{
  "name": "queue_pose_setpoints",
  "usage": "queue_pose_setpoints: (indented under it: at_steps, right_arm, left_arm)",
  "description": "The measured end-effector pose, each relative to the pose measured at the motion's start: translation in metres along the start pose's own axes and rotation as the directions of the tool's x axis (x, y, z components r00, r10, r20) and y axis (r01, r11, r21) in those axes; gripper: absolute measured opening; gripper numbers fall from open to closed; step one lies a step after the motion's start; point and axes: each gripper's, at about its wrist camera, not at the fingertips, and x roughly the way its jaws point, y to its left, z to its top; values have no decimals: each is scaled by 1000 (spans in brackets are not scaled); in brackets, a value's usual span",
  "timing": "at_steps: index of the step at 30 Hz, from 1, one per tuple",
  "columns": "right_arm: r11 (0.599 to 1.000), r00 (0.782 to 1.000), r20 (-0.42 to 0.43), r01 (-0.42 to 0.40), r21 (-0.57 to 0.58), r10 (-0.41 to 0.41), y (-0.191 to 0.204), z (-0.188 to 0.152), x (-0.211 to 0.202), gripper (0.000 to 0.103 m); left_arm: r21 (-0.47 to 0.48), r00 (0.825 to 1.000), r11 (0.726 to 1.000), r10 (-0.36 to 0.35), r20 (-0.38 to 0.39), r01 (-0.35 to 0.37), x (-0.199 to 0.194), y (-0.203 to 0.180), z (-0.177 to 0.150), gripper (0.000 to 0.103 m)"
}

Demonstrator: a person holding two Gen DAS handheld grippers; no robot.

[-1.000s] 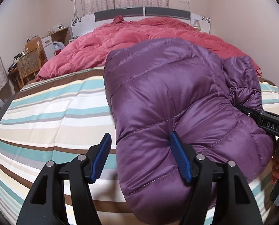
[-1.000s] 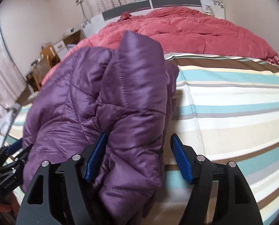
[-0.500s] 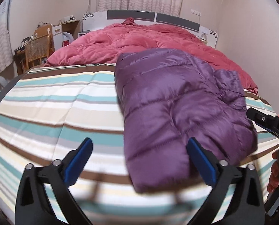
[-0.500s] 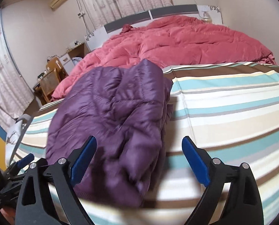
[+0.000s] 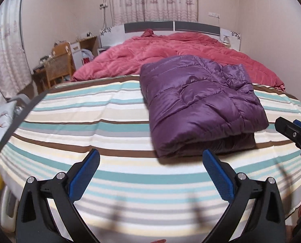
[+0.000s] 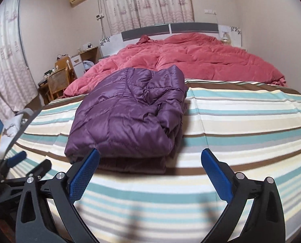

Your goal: Fold large clothes

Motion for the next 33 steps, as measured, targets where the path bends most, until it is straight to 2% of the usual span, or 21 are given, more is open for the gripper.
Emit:
queue_pose_setpoints:
  at_steps: [5, 14, 20, 33]
  right_arm:
    - [1000, 1000, 11, -2, -22, 2, 7, -20, -12, 100]
    - [997, 998, 48, 40, -59, -37, 12, -37, -29, 100]
    - [996, 998, 60, 37, -76, -32, 15, -38, -34, 100]
    - [996, 997, 72, 37, -83, -31, 16, -38, -39, 100]
  left_arm:
    - [-19, 999, 1000, 19, 28, -19, -21, -1, -11, 101]
    - [0, 999, 1000, 2, 49, -2, -41, -9, -22, 101]
    - [-9, 998, 1000, 21, 65, -20, -49, -9, -22, 101]
    - [-23, 998, 1000, 3, 64, -2, -52, -7, -22, 101]
